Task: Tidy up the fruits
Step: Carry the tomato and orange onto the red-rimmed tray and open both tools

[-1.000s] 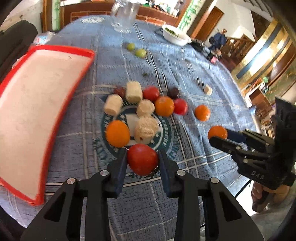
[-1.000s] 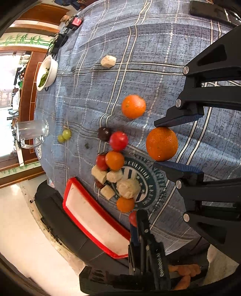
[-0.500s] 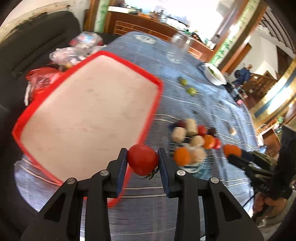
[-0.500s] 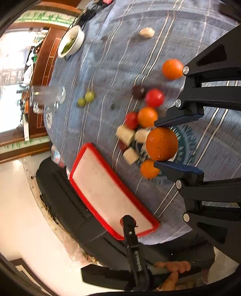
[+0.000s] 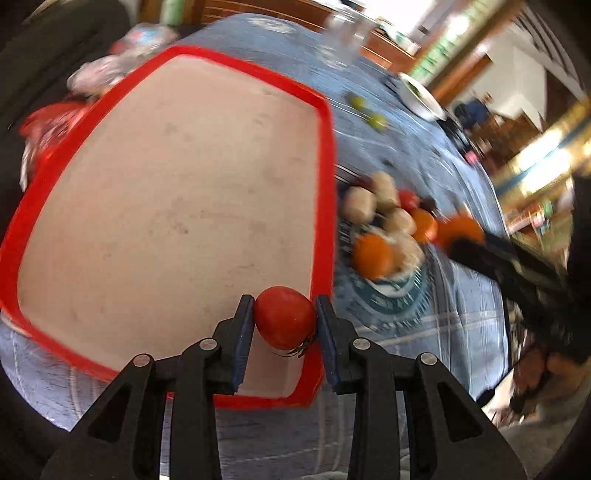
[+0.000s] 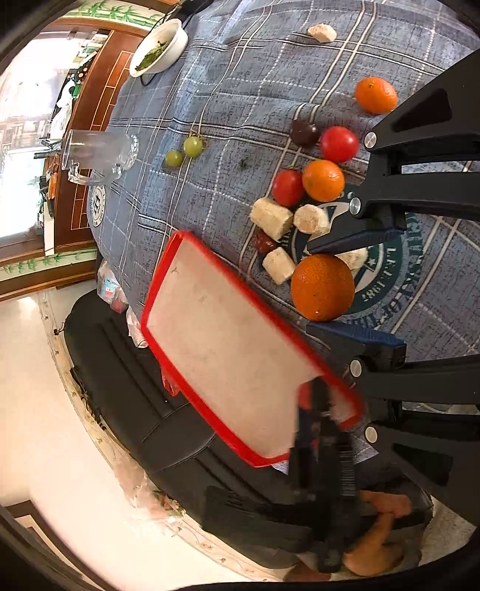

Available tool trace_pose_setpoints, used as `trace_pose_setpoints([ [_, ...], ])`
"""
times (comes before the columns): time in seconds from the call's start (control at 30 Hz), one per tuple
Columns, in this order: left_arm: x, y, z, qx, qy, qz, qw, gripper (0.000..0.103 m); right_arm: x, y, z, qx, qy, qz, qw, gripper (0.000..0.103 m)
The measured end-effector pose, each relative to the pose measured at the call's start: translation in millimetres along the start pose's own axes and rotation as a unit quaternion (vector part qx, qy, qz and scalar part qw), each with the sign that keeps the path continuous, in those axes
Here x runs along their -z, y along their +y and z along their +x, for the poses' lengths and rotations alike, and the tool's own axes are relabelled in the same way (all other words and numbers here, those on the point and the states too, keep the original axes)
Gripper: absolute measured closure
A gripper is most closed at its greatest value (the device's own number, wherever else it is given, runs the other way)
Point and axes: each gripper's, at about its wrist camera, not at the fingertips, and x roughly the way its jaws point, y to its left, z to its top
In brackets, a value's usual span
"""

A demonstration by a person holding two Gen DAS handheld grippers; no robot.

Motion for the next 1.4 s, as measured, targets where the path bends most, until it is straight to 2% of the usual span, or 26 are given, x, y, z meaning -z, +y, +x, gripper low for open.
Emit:
trace_pose_setpoints([
  [0.1, -9.9, -3.8, -0.9, 0.011, -0.002, -0.002, 0.9999, 0.072, -12.2, -0.3, 5.2, -0.002, -0.003, 0.001, 1.0, 0.066],
  [0.37, -63.4, 7.7, 2.0, -0.001, -0.037, -0.008, 0.9993, 0.072, -70.9, -3.7, 43.8, -0.012, -0.005, 0.005, 1.0, 0.066],
  [0.5, -80.9, 6.4, 21.8, -0.004, -0.033, -0.001, 0.9994, 0.072, -100.1, -9.9, 78.6, -0.015, 0.016, 0.004, 1.0, 0.066],
  [0.7, -88.7, 15.0, 42.1, -0.003, -0.019, -0.007, 0.9998, 0.073, -126.0, -17.7, 119.2, -0.005, 0.04, -0.004, 0.999, 0.066],
  [1.07, -93.6, 16.7, 44.7, 0.005, -0.034, -0.001, 0.9994, 0.072, -132.7, -14.0, 153.3, -0.001, 0.064, -0.032, 0.997, 0.066],
  [1.4, -91.7, 15.0, 44.5, 0.0, -0.042, 0.007, 0.9991, 0.073, -126.7, -16.5, 165.1, 0.002, 0.076, -0.037, 0.996, 0.065],
])
